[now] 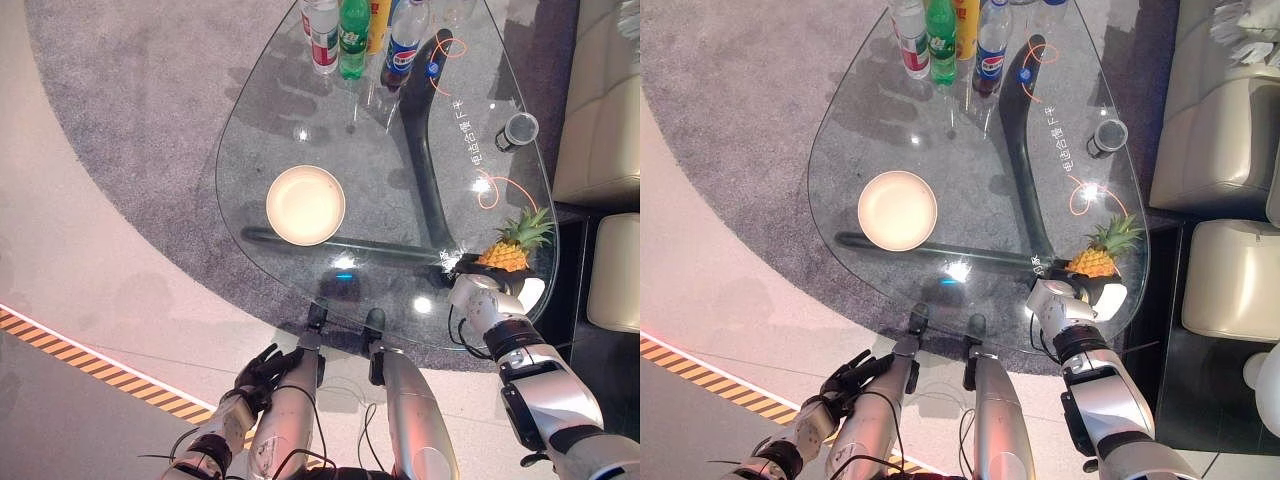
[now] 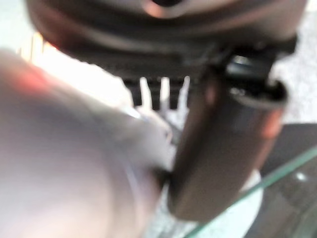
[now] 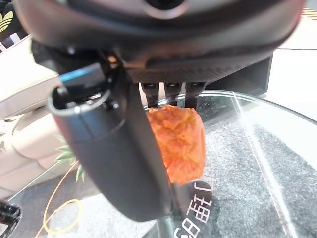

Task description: Pick up the fruit to the plate

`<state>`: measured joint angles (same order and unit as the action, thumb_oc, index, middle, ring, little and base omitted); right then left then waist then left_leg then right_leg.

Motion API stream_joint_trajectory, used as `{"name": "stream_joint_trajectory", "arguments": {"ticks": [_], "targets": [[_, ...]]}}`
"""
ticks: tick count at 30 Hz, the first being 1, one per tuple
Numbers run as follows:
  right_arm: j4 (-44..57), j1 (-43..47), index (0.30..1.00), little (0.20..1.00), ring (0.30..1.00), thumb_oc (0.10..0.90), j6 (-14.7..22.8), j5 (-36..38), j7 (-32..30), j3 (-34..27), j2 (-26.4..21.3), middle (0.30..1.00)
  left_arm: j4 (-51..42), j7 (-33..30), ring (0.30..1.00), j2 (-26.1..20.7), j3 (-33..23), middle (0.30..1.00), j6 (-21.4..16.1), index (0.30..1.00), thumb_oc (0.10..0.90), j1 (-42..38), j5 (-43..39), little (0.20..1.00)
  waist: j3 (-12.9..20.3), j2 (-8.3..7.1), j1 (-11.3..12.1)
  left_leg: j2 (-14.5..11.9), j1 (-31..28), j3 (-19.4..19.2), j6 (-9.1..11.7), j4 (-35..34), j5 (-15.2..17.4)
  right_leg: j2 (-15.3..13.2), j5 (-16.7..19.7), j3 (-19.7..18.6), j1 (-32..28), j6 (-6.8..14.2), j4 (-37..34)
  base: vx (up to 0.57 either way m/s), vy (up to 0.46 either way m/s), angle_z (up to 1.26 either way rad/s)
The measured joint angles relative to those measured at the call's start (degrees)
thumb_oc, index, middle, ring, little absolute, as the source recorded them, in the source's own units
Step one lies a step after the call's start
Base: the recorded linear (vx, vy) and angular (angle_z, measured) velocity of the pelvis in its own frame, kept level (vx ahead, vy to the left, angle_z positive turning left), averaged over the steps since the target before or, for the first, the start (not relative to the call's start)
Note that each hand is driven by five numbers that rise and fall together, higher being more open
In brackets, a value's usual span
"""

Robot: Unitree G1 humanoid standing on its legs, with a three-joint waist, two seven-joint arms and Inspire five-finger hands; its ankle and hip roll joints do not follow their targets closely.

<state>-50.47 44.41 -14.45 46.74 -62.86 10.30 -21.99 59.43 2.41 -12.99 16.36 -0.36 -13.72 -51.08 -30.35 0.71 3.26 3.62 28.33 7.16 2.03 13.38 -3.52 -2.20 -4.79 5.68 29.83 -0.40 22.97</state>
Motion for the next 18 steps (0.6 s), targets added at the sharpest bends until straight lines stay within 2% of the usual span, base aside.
{"name": "stream_joint_trajectory", "arguments": {"ticks": [1,18], "targets": [[-1.09,0.5,0.3,0.2,0.3,0.1,0.0,0.0,0.06,-0.01,-0.6,0.3,0.0,0.4,0.9,-0.12,0.0,0.9,0.0,0.9,0.8,-0.18,-0.01,0.9,0.0,0.0,0.11,-0.01,0.55,0.01,0.09,0.13,0.01,0.04,-0.02,0.01,0.57,-0.05,0.15,0.0,0.0,0.0],[-4.66,2.88,0.3,0.2,0.3,0.1,0.38,1.12,2.73,-0.51,-3.01,0.3,0.14,0.98,0.9,-0.66,0.65,0.9,-0.28,0.9,0.8,-1.44,-1.15,0.9,0.05,-0.14,0.31,0.25,3.08,-0.03,0.05,0.61,0.32,0.08,-0.15,-0.89,3.68,-0.22,1.68,-0.01,0.002,0.02]]}}
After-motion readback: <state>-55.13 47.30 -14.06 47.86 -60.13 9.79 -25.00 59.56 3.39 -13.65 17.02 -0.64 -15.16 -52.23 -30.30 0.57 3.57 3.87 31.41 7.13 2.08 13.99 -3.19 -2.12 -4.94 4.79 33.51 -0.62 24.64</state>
